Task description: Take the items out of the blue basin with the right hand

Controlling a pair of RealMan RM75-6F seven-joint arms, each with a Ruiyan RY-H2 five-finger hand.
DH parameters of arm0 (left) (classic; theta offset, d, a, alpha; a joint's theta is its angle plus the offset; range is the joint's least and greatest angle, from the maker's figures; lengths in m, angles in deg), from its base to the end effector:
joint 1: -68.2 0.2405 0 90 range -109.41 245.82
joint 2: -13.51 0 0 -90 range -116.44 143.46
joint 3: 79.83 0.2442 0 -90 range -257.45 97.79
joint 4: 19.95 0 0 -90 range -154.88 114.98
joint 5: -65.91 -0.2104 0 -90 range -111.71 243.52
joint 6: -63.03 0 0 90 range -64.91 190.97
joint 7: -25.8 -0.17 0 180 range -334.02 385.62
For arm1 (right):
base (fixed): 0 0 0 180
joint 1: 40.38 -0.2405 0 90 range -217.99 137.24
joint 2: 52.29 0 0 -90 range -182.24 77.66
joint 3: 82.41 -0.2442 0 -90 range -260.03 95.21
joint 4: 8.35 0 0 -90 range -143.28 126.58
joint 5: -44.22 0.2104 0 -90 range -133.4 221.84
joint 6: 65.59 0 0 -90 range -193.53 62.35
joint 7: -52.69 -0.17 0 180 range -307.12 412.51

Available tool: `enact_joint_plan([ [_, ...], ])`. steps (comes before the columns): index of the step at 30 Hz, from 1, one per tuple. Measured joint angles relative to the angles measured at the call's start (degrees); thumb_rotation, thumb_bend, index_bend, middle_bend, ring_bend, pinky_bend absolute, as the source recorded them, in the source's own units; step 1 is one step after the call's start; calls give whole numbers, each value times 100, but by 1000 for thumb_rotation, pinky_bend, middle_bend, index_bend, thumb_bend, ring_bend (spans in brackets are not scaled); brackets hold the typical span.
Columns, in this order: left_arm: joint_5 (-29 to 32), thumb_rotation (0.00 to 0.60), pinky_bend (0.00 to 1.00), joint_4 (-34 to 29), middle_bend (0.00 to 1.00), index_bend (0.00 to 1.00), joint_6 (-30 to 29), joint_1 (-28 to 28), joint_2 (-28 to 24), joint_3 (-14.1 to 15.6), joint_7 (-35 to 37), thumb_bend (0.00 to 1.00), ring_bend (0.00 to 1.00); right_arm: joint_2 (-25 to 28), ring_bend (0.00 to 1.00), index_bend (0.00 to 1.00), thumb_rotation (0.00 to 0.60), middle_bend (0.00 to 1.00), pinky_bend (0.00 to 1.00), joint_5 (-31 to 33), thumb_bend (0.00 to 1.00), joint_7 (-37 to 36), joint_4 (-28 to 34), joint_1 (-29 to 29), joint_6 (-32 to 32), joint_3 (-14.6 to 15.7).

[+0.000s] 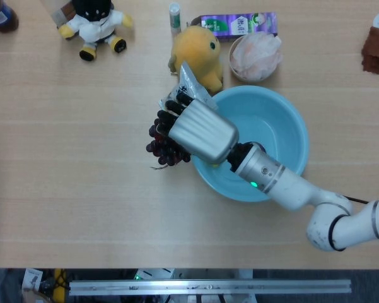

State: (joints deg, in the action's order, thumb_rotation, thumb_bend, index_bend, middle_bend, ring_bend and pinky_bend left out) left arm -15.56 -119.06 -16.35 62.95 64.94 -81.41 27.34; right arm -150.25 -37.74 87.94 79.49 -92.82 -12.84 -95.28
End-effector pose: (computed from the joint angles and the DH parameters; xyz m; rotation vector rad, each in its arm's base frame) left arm -0.3114 0.2012 0.1981 -1.3952 -0.9577 -0.7449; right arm 0.0159 -0.3077 -0.0696 2.2146 -0.3014 1.1688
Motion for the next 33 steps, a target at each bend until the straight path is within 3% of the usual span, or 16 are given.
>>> enact_joint_plan([
  [4, -1, 600, 163, -27, 228, 357, -31, 20, -29, 6, -2, 358, 259, -144, 177, 230, 600, 279, 284, 486, 263, 451, -30, -151, -184, -102],
  [9, 16, 600, 163, -28, 228, 357, -52, 34, -49, -1, 8, 358, 258, -201, 154, 127, 600, 239, 278, 836, 242, 804, 38, -261, -179, -151],
  [15, 20, 600, 163, -8, 228, 357, -25, 24, -49, 3, 32, 358, 259, -74, 152, 122, 600, 238, 278, 799, 238, 653, 165, -239, -30, -106],
  [22, 37, 600, 163, 27, 228, 357, 25, -14, -50, -15, 42, 358, 259, 361, 199, 236, 600, 294, 296, 559, 239, 399, 438, -5, 371, 0],
  [33, -6, 600, 163, 129, 227, 357, 3, -106, -3, -99, -33, 358, 259, 1827, 218, 305, 600, 323, 299, 857, 241, 627, 1563, 1072, 1516, 239],
])
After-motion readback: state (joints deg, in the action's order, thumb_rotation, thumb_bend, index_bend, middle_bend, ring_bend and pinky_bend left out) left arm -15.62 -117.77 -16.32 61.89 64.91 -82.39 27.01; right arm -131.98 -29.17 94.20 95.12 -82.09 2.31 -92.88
